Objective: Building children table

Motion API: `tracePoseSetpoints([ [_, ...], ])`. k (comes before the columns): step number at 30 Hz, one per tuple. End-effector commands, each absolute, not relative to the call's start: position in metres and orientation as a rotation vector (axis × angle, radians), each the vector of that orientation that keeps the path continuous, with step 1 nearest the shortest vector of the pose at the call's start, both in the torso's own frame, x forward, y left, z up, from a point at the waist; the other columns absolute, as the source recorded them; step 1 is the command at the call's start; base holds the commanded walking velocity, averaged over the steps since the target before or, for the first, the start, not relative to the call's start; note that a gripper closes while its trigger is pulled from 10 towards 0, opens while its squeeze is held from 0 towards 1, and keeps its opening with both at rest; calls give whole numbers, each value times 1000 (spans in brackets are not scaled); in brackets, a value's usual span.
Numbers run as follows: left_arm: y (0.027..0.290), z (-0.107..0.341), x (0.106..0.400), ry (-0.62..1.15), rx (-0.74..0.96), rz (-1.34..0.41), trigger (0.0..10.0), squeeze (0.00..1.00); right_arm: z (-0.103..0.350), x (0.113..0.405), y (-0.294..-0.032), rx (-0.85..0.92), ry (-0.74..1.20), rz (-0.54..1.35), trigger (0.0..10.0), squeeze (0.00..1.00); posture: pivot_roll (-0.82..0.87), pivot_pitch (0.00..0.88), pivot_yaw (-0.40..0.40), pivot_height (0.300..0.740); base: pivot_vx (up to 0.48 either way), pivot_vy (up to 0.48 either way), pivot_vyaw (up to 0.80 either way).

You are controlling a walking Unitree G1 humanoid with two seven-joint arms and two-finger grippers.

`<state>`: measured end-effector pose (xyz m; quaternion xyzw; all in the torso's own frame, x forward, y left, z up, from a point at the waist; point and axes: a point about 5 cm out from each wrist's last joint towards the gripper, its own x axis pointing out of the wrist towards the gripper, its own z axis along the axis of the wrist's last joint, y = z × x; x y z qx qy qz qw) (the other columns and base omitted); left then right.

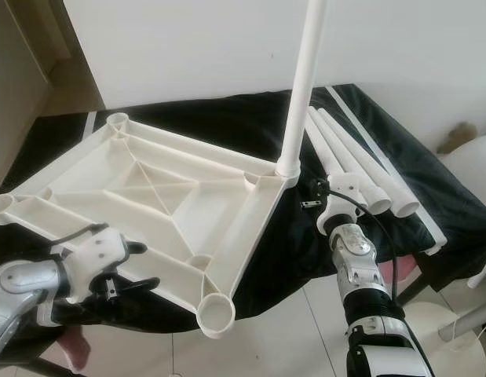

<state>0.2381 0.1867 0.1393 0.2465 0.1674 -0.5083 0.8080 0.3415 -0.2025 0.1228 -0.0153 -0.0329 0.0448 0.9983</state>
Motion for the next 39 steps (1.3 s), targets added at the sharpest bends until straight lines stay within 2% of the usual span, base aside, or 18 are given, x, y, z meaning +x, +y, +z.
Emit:
tracePoseSetpoints([
  [1,181,140,233,366,403,-1168,10000,0,118,340,-201,-24,-45,92,10000,0,88,0,11,740,0,0,0],
  [4,178,154,231,295,305,-1196,10000,0,118,341,-200,-23,-45,97,10000,0,90,0,11,740,0,0,0],
  [10,178,156,226,294,296,-1227,10000,0,118,341,-200,-24,-44,99,10000,0,91,0,10,740,0,0,0],
  [13,184,133,221,422,447,-1228,10000,0,119,342,-198,-23,-45,103,10000,0,95,0,7,740,0,0,0],
  [18,189,123,225,481,524,-1194,10000,0,120,343,-197,-24,-46,105,10000,0,95,0,6,740,0,0,0],
  [21,192,119,229,504,563,-1156,10000,0,120,343,-197,-24,-45,105,10000,0,95,0,6,740,0,0,0],
  [23,196,117,242,513,602,-1059,10000,0,120,343,-198,-23,-45,102,10000,0,91,0,10,740,0,0,0],
  [25,196,117,242,513,602,-1059,10000,0,120,343,-198,-23,-45,102,10000,0,91,0,10,740,0,0,0],
  [27,198,121,257,491,605,-954,10000,0,119,342,-198,-24,-45,98,10000,0,89,0,11,740,0,0,0],
  [35,199,134,278,467,713,-873,10000,0,119,342,-198,-24,-42,96,10000,0,91,0,15,740,0,0,0],
  [38,197,137,280,468,679,-864,10000,0,119,343,-197,-23,-44,96,10000,0,88,0,21,740,0,0,0],
  [39,193,140,283,462,604,-837,10000,0,120,343,-197,-21,-45,94,10000,0,86,0,26,740,0,0,0],
])
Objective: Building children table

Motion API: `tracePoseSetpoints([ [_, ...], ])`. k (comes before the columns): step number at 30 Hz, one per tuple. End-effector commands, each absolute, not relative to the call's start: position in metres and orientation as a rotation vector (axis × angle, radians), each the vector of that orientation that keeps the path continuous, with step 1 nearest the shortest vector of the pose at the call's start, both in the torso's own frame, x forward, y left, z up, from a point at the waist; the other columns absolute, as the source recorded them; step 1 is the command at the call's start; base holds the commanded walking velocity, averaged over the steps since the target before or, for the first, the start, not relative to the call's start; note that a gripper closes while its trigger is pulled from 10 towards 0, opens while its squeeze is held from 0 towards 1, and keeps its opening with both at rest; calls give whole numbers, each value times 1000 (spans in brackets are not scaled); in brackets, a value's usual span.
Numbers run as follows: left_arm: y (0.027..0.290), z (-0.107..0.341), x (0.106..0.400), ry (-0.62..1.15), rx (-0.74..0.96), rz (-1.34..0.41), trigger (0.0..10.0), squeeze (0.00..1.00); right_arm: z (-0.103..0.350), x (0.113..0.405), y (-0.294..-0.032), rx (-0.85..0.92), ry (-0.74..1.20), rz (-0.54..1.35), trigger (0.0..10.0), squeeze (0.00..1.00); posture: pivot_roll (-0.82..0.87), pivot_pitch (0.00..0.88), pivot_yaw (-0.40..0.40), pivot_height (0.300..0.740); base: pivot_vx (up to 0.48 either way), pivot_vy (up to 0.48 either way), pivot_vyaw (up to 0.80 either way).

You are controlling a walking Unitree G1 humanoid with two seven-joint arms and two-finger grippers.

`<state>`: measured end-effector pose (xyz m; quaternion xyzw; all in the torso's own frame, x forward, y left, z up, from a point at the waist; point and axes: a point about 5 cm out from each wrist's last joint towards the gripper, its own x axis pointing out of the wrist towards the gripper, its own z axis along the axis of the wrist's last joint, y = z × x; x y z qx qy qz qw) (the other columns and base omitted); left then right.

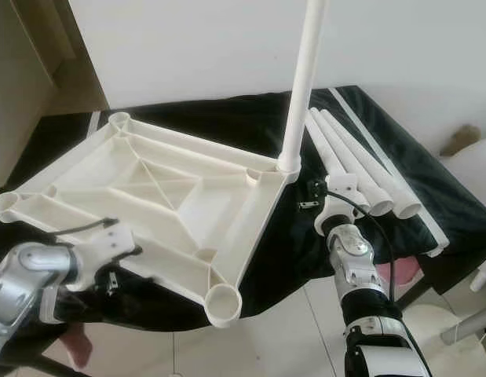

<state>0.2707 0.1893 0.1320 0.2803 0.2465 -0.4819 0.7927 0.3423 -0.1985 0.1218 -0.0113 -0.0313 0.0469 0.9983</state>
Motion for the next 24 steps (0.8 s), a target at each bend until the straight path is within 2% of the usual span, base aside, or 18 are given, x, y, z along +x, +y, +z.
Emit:
tracePoseSetpoints([
  [1,189,139,284,476,560,-807,10000,0,120,343,-198,-20,-46,89,10000,0,85,0,28,740,0,0,0],
  [13,180,108,279,684,410,-630,10000,0,118,341,-196,-2,-44,74,10000,0,84,0,35,740,0,0,0],
  [18,183,100,268,774,401,-621,10000,0,119,342,-196,-1,-45,72,10000,0,84,0,31,740,0,0,0],
  [21,183,98,263,790,390,-609,10000,0,119,342,-197,-2,-45,71,10000,0,87,0,28,740,0,0,0],
  [24,170,102,260,769,354,-618,10000,0,119,343,-196,-3,-44,70,10000,0,89,0,28,740,0,0,0],
])
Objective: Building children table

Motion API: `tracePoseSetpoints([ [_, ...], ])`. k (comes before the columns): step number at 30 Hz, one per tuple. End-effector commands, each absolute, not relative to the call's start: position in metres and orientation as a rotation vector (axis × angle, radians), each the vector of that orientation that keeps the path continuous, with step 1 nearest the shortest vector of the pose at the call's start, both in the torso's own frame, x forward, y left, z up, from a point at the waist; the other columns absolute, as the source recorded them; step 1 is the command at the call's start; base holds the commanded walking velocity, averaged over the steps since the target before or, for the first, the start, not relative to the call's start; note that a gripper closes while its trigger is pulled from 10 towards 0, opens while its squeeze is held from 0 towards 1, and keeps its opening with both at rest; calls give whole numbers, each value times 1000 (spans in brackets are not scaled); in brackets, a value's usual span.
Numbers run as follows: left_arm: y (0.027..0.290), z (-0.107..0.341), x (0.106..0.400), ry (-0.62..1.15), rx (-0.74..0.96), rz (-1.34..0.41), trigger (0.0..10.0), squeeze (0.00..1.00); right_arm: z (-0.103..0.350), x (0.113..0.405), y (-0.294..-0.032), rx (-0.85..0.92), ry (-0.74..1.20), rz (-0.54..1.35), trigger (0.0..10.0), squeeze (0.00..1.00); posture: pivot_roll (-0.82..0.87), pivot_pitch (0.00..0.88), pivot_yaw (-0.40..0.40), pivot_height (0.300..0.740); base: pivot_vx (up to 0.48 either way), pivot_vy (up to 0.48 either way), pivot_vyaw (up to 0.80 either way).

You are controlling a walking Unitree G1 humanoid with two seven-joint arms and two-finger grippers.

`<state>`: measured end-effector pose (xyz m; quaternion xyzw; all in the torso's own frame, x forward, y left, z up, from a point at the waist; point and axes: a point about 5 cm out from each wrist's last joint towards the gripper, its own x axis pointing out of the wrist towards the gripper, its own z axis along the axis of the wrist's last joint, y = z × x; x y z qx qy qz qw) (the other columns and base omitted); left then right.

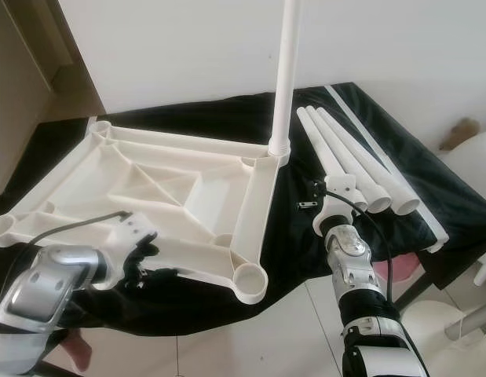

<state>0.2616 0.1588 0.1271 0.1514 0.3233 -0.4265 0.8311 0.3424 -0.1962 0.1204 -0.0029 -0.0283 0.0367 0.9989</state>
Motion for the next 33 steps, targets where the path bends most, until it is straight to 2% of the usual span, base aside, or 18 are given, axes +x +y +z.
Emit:
tracePoseSetpoints([
  [1,164,103,259,760,341,-629,10000,0,119,343,-196,-3,-43,69,10000,0,89,0,28,740,0,0,0],
  [3,145,110,257,691,273,-681,10000,0,120,344,-196,-1,-47,60,10000,0,90,0,24,740,0,0,0],
  [9,114,138,257,425,160,-836,10000,0,129,348,-204,3,-71,-18,10000,0,88,0,21,740,0,0,0],
  [13,106,149,253,324,165,-902,10000,0,137,351,-214,1,-69,-86,10000,0,75,0,21,740,0,0,0],
  [16,86,158,240,191,241,-1006,10000,0,148,354,-230,12,-54,-204,10000,0,62,0,22,740,0,0,0],
  [19,81,156,237,195,234,-1024,10000,0,151,355,-234,12,-50,-241,10000,0,52,0,26,740,0,0,0],
  [21,68,147,236,206,233,-1037,10000,0,161,357,-252,-4,-24,-366,10000,0,41,0,30,740,0,0,0],
  [26,56,149,241,211,152,-1052,10000,0,171,359,-269,-27,20,-447,10000,0,20,0,39,740,0,0,0],
  [27,54,152,242,211,126,-1056,10000,0,173,360,-271,-29,37,-461,10000,43,9,0,45,740,0,0,0],
  [29,53,154,243,212,110,-1058,10000,0,174,361,-272,-29,48,-468,10000,43,9,0,45,740,0,0,0],
  [30,50,157,245,199,96,-1063,10000,0,178,363,-272,-30,50,-477,10000,118,4,0,46,740,0,0,0],
  [31,47,159,247,189,90,-1071,10000,0,182,364,-274,-36,52,-488,10000,149,4,0,46,740,0,0,0],
  [33,41,162,250,173,92,-1076,10000,0,187,368,-275,-16,73,-499,10000,137,-3,1,49,740,0,0,0],
])
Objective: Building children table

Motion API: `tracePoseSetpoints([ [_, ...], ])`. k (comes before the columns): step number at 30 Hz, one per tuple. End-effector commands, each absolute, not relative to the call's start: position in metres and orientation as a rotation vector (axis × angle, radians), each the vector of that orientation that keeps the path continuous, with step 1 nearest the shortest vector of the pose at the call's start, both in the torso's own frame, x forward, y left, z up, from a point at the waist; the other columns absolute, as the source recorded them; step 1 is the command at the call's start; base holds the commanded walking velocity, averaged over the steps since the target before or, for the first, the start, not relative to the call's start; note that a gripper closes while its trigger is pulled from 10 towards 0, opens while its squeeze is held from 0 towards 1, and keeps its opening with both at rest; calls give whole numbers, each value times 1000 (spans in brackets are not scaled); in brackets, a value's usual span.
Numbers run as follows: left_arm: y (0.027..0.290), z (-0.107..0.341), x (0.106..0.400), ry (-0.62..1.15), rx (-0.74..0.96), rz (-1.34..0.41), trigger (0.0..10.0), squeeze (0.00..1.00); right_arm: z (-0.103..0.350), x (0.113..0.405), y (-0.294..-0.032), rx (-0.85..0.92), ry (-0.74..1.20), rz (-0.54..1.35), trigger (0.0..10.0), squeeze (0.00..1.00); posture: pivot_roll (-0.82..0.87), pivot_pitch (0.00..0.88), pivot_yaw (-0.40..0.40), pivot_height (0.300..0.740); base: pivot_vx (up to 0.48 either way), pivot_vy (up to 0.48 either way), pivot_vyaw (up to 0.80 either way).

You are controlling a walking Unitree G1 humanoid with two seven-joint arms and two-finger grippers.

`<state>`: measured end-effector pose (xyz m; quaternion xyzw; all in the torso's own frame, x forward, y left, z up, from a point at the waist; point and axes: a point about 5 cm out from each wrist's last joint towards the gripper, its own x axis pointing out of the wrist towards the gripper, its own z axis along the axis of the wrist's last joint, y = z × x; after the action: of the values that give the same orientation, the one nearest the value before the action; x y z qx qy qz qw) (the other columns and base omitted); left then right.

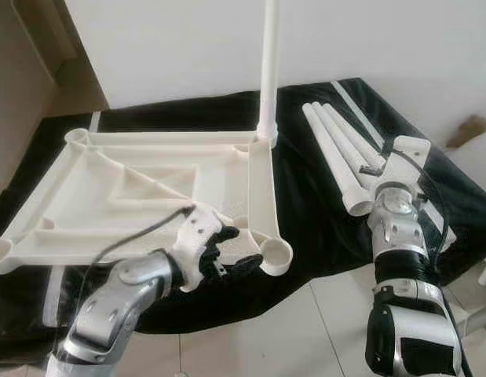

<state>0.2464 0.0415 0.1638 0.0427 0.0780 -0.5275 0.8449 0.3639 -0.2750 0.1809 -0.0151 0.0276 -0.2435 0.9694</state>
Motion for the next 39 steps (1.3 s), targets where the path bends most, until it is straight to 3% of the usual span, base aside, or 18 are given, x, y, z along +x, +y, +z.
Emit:
tracePoseSetpoints([
  [1,40,162,251,172,93,-1075,10000,0,188,369,-274,-7,79,-499,10000,137,-3,1,49,740,0,0,0],
  [5,30,169,254,135,91,-1086,10000,0,194,375,-270,-17,92,-470,10000,153,-14,12,53,740,0,0,0],
  [6,29,173,255,119,83,-1083,10000,0,194,375,-267,-8,98,-457,10000,247,-14,23,54,740,0,0,0],
  [7,25,178,258,99,70,-1081,10000,0,194,375,-265,-3,103,-450,10000,1000,-14,24,54,740,0,0,0],
  [21,19,191,260,64,0,-1070,10000,0,175,364,-270,12,191,-443,10000,1000,-19,43,68,740,0,0,0],
  [29,18,192,262,73,-9,-1062,10000,0,177,366,-256,-15,223,-312,10000,1000,-25,66,77,740,0,0,0],
  [30,19,193,262,75,-10,-1061,10000,0,178,367,-252,-8,229,-282,10000,890,-24,69,77,740,0,0,0],
  [31,19,193,261,75,-13,-1059,10000,0,178,368,-248,-5,232,-256,10000,710,-22,72,76,740,0,0,0],
  [32,19,193,261,78,-15,-1056,10000,0,179,369,-243,-4,234,-223,10000,0,-20,74,75,740,0,0,0],
  [39,20,191,261,87,-23,-1046,10000,0,180,372,-234,7,249,-186,10000,0,-17,75,71,740,0,0,0],
])
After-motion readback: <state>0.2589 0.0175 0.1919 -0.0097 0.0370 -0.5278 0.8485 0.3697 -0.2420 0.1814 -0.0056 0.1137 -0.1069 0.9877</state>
